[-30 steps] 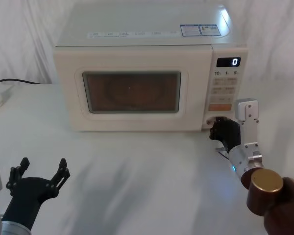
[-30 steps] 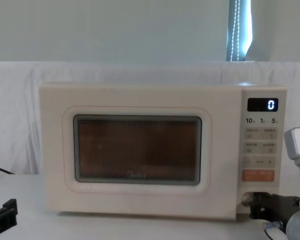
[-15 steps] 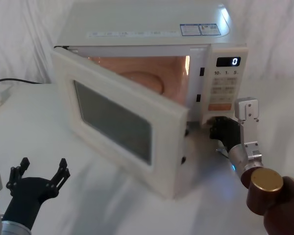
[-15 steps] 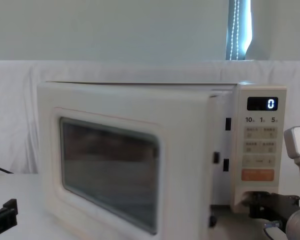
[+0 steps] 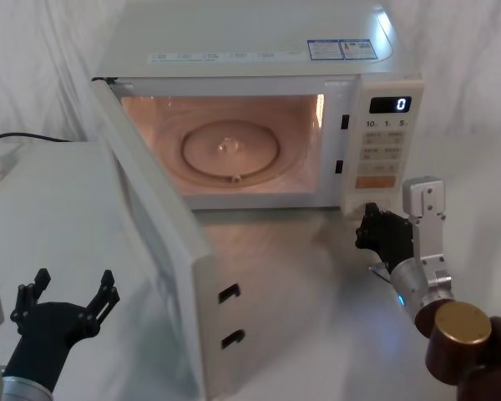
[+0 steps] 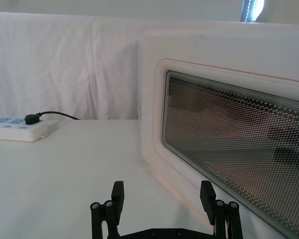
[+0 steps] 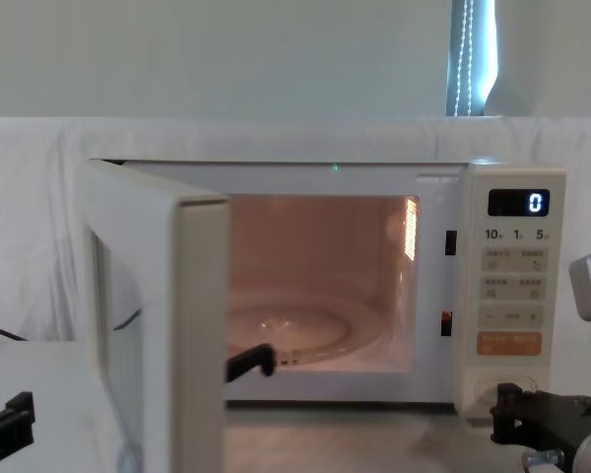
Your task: Press the button to open the microwave door with one hand; close the microwave door with the other hand.
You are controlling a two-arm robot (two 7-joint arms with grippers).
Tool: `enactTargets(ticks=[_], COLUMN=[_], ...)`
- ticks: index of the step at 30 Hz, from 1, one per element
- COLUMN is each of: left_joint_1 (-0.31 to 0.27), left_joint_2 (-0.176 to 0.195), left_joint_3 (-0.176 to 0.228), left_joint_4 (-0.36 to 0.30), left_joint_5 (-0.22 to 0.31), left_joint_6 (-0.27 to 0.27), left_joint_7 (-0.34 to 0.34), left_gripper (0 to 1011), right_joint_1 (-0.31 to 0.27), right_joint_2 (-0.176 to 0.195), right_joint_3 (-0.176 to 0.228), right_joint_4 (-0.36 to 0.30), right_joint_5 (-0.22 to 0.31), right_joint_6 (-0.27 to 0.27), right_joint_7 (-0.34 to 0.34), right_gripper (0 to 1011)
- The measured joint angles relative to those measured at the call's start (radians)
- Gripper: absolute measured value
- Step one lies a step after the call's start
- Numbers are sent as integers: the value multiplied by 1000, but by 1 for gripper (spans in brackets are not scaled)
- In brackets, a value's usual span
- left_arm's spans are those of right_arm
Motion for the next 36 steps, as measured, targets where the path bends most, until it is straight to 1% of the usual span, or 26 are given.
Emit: enactTargets(ticks=[1, 7, 8, 9, 11, 13, 14, 17, 18, 20, 21, 22, 24, 26, 27, 32, 33, 36], left_joint_1=[0, 0, 0, 0, 0, 0, 0, 0, 0, 0, 0, 0, 0, 0, 0, 0, 0, 0], left_joint_2=[0, 0, 0, 0, 0, 0, 0, 0, 0, 0, 0, 0, 0, 0, 0, 0, 0, 0], left_joint_3=[0, 0, 0, 0, 0, 0, 0, 0, 0, 0, 0, 0, 0, 0, 0, 0, 0, 0], left_joint_4=[0, 0, 0, 0, 0, 0, 0, 0, 0, 0, 0, 0, 0, 0, 0, 0, 0, 0], left_joint_5=[0, 0, 0, 0, 0, 0, 0, 0, 0, 0, 0, 0, 0, 0, 0, 0, 0, 0], left_joint_6=[0, 0, 0, 0, 0, 0, 0, 0, 0, 0, 0, 0, 0, 0, 0, 0, 0, 0], left_joint_7=[0, 0, 0, 0, 0, 0, 0, 0, 0, 0, 0, 0, 0, 0, 0, 0, 0, 0], left_gripper=[1001, 1001, 1001, 1001, 1001, 1001, 1001, 1001, 1001, 1001, 1001, 1001, 1001, 1001, 1001, 1001, 1001, 1001], right_joint_1=[-14, -61, -76, -84, -108, -123, -141, -164, -181, -198, -212, -212, -246, -269, -269, -332, -332, -358], right_joint_2=[2, 9, 11, 12, 16, 19, 22, 28, 32, 36, 39, 39, 46, 50, 50, 59, 59, 62], right_joint_3=[-3, -12, -14, -15, -17, -19, -21, -26, -28, -30, -33, -33, -39, -42, -42, -51, -51, -51], right_joint_4=[-21, -97, -119, -130, -173, -196, -226, -268, -298, -327, -353, -353, -409, -447, -447, -532, -532, -563], right_joint_5=[2, 7, 10, 11, 15, 17, 18, 18, 18, 18, 18, 18, 17, 17, 17, 15, 15, 17], right_joint_6=[8, 39, 45, 48, 56, 60, 64, 69, 74, 77, 81, 81, 88, 89, 89, 90, 90, 88], right_joint_7=[4, 15, 16, 17, 19, 20, 22, 22, 23, 23, 23, 23, 23, 23, 23, 19, 19, 18], right_gripper=[0, 0, 0, 0, 0, 0, 0, 0, 0, 0, 0, 0, 0, 0, 0, 0, 0, 0])
